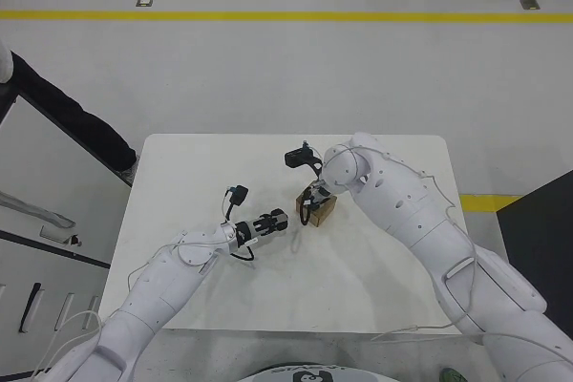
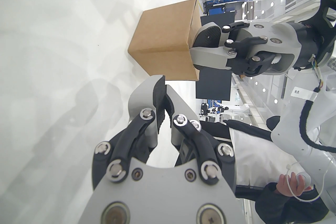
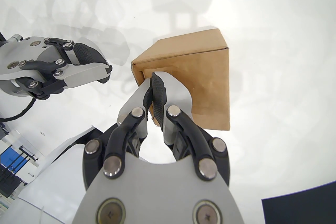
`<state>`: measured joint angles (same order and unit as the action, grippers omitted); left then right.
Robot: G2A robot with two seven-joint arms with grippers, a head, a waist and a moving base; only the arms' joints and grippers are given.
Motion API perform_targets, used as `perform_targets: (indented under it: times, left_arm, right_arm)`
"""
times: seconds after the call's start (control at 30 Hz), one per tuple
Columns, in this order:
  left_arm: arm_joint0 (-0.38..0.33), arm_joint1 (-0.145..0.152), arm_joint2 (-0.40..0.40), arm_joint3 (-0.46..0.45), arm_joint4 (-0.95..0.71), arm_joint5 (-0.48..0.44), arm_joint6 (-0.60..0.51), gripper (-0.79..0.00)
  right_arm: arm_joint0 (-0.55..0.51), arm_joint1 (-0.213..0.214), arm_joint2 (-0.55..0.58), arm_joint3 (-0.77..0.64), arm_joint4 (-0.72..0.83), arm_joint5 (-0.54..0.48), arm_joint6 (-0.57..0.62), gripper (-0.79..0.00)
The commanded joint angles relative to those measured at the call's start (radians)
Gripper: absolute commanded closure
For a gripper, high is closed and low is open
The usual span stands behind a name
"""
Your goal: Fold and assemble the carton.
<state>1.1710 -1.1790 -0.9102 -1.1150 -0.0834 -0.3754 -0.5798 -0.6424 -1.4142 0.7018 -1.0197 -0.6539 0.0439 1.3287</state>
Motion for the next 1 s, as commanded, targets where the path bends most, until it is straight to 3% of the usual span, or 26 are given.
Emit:
perform_targets:
  times: [0.0, 0.5, 0.57, 0.6, 0.73, 0.8, 0.97]
  left_arm:
    - [0.0, 0.0, 0.0, 0.0, 0.0, 0.0, 0.0, 0.0]
    - [0.0, 0.0, 0.0, 0.0, 0.0, 0.0, 0.0, 0.0]
    - [0.0, 0.0, 0.0, 0.0, 0.0, 0.0, 0.0, 0.0]
    - [0.0, 0.0, 0.0, 0.0, 0.0, 0.0, 0.0, 0.0]
    - [0.0, 0.0, 0.0, 0.0, 0.0, 0.0, 0.0, 0.0]
    - [0.0, 0.0, 0.0, 0.0, 0.0, 0.0, 0.0, 0.0]
    - [0.0, 0.0, 0.0, 0.0, 0.0, 0.0, 0.0, 0.0]
  right_arm:
    - [-0.004, 0.001, 0.002, -0.003, -0.001, -0.001, 0.002, 0.0]
    - [-0.013, 0.023, 0.073, -0.03, 0.007, 0.015, -0.006, 0.0]
    - [-0.019, 0.031, 0.096, -0.047, 0.014, 0.017, -0.006, -0.132]
    - [-0.023, 0.035, 0.111, -0.057, 0.021, 0.019, -0.007, -0.308]
    - [-0.048, 0.056, 0.178, -0.1, 0.049, 0.019, -0.01, -0.554]
    - [-0.063, 0.07, 0.223, -0.122, 0.066, 0.021, -0.011, -0.785]
    - [-0.135, 0.107, 0.381, -0.166, 0.185, 0.014, -0.027, -0.785]
